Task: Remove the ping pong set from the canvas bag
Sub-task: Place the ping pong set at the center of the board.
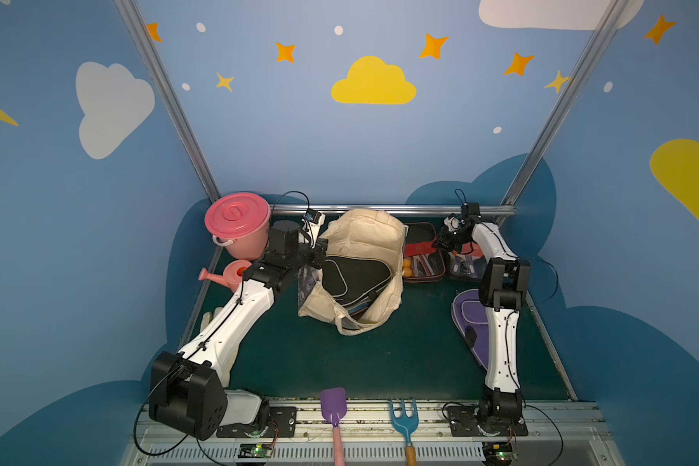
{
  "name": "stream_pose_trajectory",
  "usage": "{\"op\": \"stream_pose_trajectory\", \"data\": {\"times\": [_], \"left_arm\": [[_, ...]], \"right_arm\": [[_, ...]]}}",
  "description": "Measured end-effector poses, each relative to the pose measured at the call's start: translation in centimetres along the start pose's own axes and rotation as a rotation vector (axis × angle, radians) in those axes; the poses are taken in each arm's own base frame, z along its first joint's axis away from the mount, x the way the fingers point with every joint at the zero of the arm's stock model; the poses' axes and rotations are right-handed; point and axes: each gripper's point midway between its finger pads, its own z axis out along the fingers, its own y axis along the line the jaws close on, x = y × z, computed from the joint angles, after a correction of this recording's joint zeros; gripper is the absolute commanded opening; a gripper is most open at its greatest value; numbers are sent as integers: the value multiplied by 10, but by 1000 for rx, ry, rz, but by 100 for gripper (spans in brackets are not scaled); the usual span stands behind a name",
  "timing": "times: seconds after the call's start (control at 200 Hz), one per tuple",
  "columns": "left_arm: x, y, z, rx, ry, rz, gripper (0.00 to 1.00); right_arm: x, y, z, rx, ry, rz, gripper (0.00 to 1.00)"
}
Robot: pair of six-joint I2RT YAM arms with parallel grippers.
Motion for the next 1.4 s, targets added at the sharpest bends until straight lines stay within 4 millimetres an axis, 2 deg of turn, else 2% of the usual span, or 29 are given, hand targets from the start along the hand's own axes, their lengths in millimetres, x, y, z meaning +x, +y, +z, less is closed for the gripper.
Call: {"op": "stream_pose_trajectory", "data": {"times": [0.19, 0.255, 0.596, 0.966, 1.402], "left_arm": [[1, -1, 2, 6, -14, 4, 4], [1, -2, 3, 8, -20, 5, 4], [1, -2, 4, 9, -29, 4, 4], [1, -3, 4, 10, -32, -3, 4], [1, -3, 4, 10, -32, -7, 4]], "right_arm": [[-1, -2, -2, 18, -2, 14, 4], [0, -3, -2, 22, -1, 21, 0], [-1, -10, -4, 50, -4, 48, 0], [-6, -30, -14, 73, -25, 87, 0], [-7, -33, -16, 75, -28, 78, 0]]}}
